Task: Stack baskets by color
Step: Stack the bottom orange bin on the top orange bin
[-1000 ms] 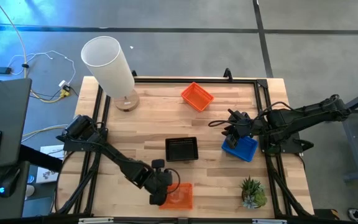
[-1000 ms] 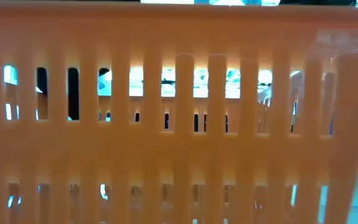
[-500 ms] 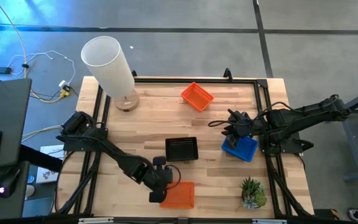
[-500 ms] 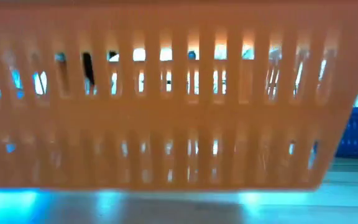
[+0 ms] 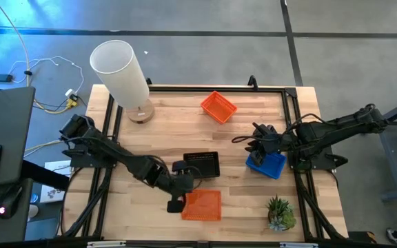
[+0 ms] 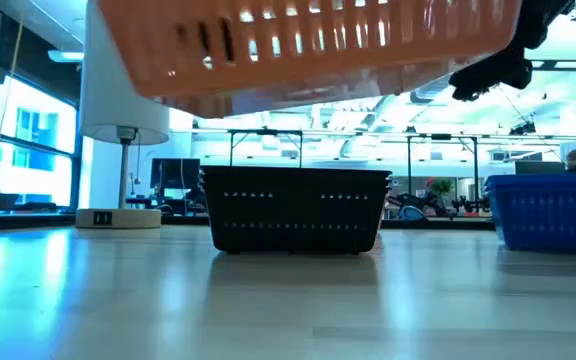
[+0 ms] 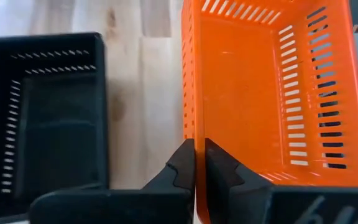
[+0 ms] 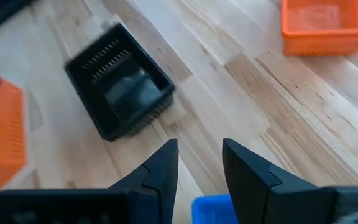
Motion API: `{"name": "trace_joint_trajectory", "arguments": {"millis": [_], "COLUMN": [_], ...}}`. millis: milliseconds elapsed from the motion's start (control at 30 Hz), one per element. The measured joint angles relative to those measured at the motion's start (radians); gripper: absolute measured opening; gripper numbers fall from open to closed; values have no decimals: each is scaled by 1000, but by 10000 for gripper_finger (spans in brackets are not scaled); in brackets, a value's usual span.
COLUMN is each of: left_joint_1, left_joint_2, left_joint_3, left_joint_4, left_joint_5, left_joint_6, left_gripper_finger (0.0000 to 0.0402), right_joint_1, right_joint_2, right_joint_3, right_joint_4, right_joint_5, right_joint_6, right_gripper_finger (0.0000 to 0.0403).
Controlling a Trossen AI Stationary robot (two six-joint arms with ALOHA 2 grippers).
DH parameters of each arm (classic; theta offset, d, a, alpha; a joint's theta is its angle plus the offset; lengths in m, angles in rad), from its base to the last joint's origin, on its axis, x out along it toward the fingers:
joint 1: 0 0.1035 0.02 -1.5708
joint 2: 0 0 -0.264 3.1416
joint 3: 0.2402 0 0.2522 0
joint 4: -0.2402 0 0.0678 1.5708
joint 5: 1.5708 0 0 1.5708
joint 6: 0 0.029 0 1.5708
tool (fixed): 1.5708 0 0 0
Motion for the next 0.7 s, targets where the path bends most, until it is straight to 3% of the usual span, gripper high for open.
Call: {"name": "trace_joint_trajectory", "arguments": {"millis": [467, 700], "left_joint_1": [129, 182], "left_joint_2": [-87, -132], "left_joint_3": [0, 1], "left_joint_4": [-48, -63], "left_joint_5": [27, 17], "left_joint_6": [178, 265], "left_gripper_finger": [0, 0], "right_joint_1": [-32, -85], "right_joint_2": [0, 0], "right_joint_3": [0, 0], "right_joint_4": [327, 369], "right_joint_5": [16, 15], "right_joint_6": [-220, -244], "right_gripper_finger": [113, 113]}}
